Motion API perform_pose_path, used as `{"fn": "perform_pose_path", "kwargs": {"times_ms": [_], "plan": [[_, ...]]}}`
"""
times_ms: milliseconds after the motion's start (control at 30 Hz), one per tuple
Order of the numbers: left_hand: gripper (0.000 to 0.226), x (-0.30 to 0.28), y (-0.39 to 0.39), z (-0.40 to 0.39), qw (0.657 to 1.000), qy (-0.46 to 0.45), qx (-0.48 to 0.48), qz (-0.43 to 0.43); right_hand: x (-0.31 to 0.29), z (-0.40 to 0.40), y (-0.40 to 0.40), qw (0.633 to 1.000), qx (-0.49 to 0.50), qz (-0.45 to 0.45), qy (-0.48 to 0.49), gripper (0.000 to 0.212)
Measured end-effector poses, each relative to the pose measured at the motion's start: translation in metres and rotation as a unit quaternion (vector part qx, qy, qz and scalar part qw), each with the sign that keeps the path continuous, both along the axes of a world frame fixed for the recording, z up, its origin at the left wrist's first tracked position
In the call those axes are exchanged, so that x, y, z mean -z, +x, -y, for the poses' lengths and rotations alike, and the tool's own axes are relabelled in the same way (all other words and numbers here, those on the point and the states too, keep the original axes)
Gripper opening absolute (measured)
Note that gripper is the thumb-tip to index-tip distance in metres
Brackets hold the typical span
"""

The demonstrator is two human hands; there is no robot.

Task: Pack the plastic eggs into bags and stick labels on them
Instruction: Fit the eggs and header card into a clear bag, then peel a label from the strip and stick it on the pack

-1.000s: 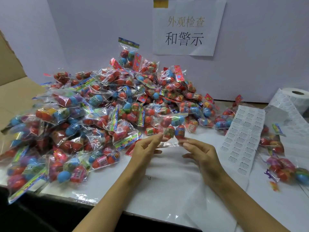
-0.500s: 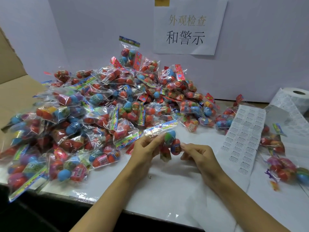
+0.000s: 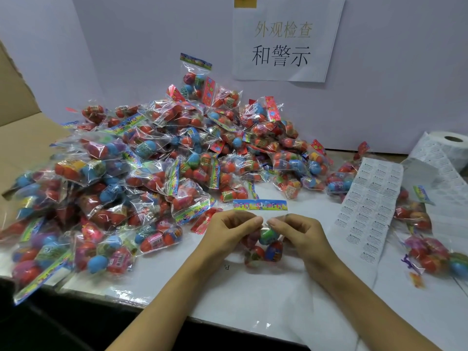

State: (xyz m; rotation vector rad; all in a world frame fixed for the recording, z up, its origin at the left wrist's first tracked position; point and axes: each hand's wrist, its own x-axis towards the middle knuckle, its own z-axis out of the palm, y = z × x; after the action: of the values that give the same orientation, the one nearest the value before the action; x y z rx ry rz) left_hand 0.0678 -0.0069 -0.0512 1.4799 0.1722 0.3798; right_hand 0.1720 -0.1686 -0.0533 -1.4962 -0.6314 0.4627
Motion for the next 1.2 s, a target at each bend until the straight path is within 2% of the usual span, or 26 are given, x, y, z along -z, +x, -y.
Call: {"fn": "perform_pose_path", "kwargs": {"times_ms": [167,367,533,633,700,767,900,967,1033,1067,1100,1133,1200], "plan": [[0.021,0.000,-0.001,-0.001,1.000,0.007,-0.014,-0.013,0.001,-0.001,0.002,1.000,0.011,-0.009,0.014,0.031],[0.021,0.001,0.001,-0.003,0.998,-0.043,-0.031,-0.024,0.001,0.000,0.004,0.999,0.045,-0.024,0.013,0.031],[0.066,0.003,0.004,-0.002,0.998,-0.024,-0.058,-0.018,0.000,0.001,0.005,0.996,0.069,-0.057,0.020,0.041],[0.065,0.005,0.004,-0.004,0.992,0.004,-0.125,-0.013,-0.001,0.000,0.005,0.994,0.064,-0.081,0.039,0.052],[0.055,0.007,0.006,-0.004,0.983,0.060,-0.173,-0.009,-0.002,-0.001,0.006,0.991,0.075,-0.099,0.046,0.063],[0.051,0.010,0.007,-0.002,0.964,0.146,-0.221,-0.007,-0.002,-0.002,0.008,0.988,0.087,-0.111,0.067,0.065],[0.058,0.013,0.007,0.002,0.902,0.318,-0.293,0.010,-0.005,-0.001,0.006,0.979,0.064,-0.146,0.127,0.041],[0.053,0.008,0.005,0.006,0.851,0.415,-0.321,0.032,-0.009,0.000,0.005,0.976,0.054,-0.154,0.148,0.032],[0.040,0.003,0.007,0.011,0.768,0.521,-0.365,0.070,-0.012,0.000,0.005,0.970,0.052,-0.167,0.169,0.034],[0.030,0.002,0.009,0.014,0.744,0.552,-0.360,0.108,-0.014,0.000,0.005,0.966,0.050,-0.178,0.182,0.036],[0.020,0.001,0.012,0.020,0.745,0.565,-0.323,0.147,-0.015,0.000,0.005,0.961,0.046,-0.190,0.196,0.038],[0.011,0.000,0.013,0.029,0.761,0.567,-0.264,0.170,-0.017,0.001,0.006,0.955,0.044,-0.202,0.211,0.040],[0.004,-0.001,0.017,0.051,0.803,0.559,-0.149,0.143,-0.019,0.004,0.008,0.944,0.039,-0.222,0.240,0.044]]}}
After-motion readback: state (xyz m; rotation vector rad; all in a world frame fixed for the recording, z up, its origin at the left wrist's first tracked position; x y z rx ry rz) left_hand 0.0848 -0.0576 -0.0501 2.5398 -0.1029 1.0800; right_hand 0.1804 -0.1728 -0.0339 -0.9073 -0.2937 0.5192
